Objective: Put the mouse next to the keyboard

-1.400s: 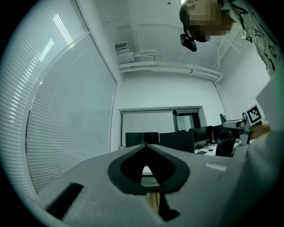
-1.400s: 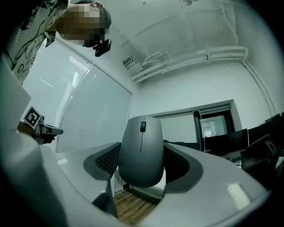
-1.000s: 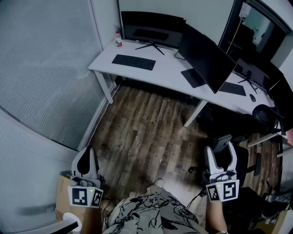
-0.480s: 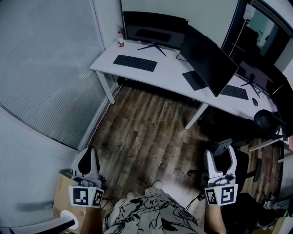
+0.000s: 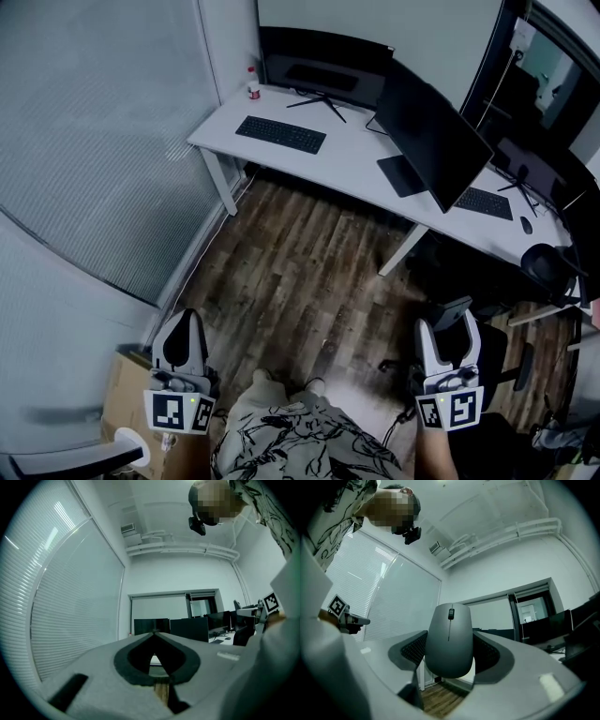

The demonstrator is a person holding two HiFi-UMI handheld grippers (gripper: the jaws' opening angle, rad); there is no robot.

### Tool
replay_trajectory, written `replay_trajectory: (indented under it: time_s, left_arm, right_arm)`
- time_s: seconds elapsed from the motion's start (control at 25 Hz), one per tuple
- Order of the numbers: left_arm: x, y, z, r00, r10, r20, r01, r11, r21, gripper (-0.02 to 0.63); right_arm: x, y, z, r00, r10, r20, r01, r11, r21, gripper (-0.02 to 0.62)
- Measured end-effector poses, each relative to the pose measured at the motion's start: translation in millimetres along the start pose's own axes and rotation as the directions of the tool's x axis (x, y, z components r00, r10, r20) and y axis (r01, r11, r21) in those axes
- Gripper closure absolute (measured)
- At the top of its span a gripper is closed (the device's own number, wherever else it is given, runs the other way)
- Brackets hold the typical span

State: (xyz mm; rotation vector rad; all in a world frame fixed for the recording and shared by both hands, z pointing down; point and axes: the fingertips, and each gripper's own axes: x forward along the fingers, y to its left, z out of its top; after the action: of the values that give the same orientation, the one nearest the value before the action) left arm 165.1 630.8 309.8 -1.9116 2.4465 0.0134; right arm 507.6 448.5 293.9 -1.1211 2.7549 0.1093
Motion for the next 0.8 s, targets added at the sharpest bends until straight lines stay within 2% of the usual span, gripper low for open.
replay_trajectory:
  time_s: [0.32, 0.8]
  left_arm:
    - [31, 18, -9, 1.0, -0.019, -0.006, 0.019, 1.0, -0.008, 0.609]
    - [112, 78, -9, 0.999, -0.04, -0.009, 0.04, 0.999, -0.013, 0.609]
  right_arm:
    - [25, 1, -13, 0.999, -0.024, -0.03, 0.024, 1.0, -0.001, 0.29]
    - [104, 5, -24, 0.994, -0.103, -0.031, 0.103, 0.995, 0.015, 0.29]
